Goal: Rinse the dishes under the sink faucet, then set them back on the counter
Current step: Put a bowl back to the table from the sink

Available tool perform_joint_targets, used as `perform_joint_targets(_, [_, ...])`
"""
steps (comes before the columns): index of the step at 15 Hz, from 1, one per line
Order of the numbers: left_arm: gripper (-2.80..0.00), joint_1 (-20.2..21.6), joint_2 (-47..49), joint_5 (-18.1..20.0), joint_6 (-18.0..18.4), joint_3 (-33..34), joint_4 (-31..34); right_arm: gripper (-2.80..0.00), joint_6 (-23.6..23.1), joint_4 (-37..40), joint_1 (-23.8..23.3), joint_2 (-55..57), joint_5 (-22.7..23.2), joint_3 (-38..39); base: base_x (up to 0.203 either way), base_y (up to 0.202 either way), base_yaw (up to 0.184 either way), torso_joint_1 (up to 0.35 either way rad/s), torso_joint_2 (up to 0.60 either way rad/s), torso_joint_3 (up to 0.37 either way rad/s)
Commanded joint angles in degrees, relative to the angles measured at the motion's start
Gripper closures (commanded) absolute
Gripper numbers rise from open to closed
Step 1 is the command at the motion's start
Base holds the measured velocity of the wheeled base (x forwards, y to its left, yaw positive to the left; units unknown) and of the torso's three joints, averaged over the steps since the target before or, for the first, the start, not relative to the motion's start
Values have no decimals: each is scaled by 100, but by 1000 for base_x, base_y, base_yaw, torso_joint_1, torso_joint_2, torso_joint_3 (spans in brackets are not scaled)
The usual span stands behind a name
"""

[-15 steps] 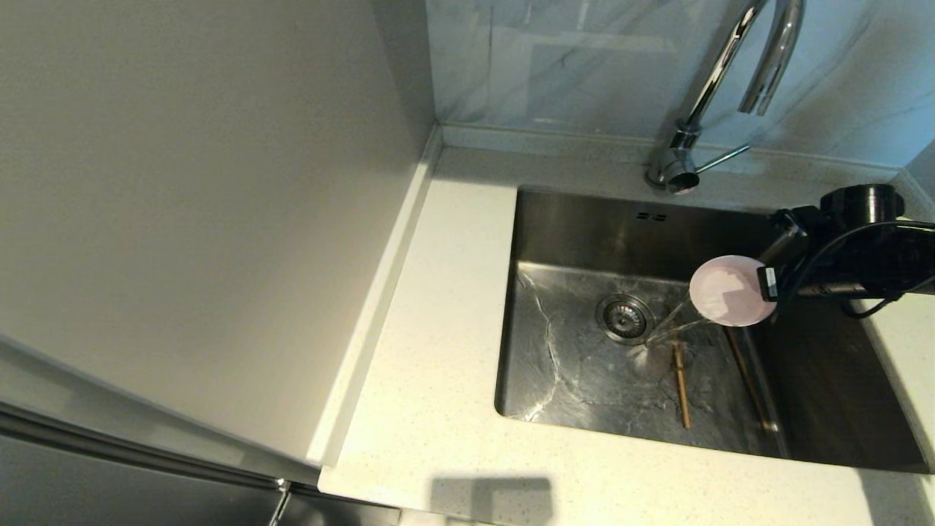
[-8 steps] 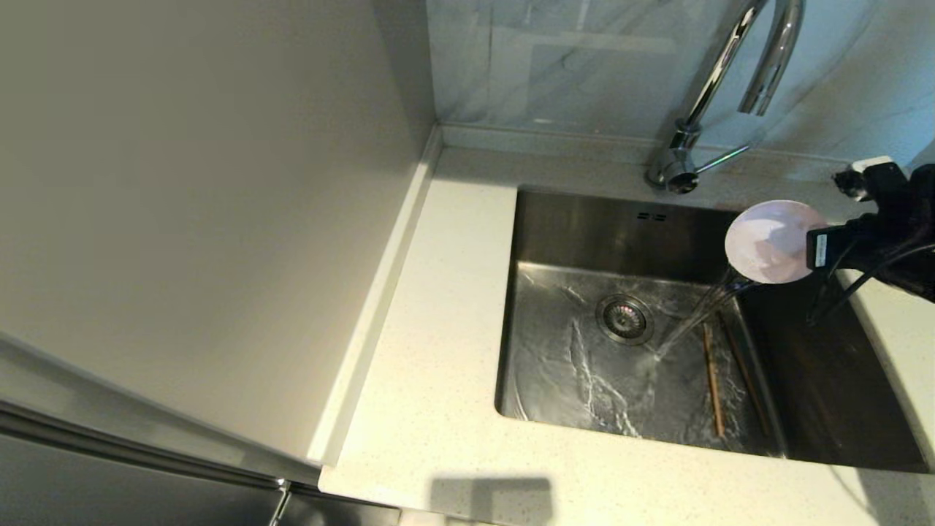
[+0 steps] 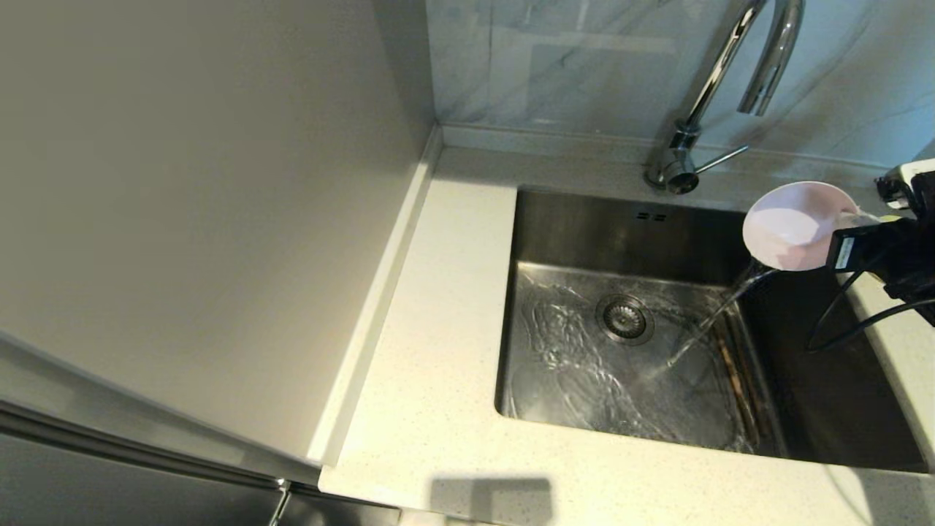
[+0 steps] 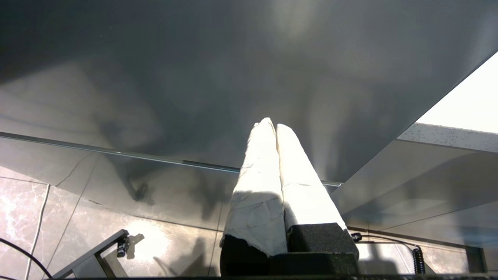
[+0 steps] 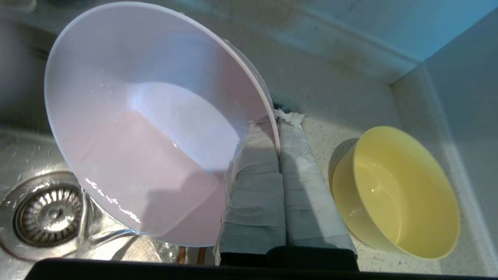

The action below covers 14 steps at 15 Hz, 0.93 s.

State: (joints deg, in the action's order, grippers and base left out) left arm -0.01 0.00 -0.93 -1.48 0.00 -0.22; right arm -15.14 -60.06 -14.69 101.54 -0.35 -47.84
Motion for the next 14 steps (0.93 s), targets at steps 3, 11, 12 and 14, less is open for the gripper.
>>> perform_joint_targets(3, [0, 1, -18, -4, -2, 0, -4, 0, 293, -912, 9, 41, -10, 157, 0, 0, 0, 0, 0, 0])
perform_joint_targets(11, [0, 1, -18, -4, -2, 0, -4, 0, 494, -2760, 45, 270, -534, 778, 0, 0, 0, 0, 0, 0])
perform_joint_targets(12, [0, 1, -18, -4, -2, 0, -4, 0, 494, -2760, 45, 270, -554, 811, 0, 0, 0, 0, 0, 0])
perform_joint_targets(14, [0, 1, -18, -4, -2, 0, -4, 0, 489, -2760, 41, 261, -552, 522, 0, 0, 0, 0, 0, 0])
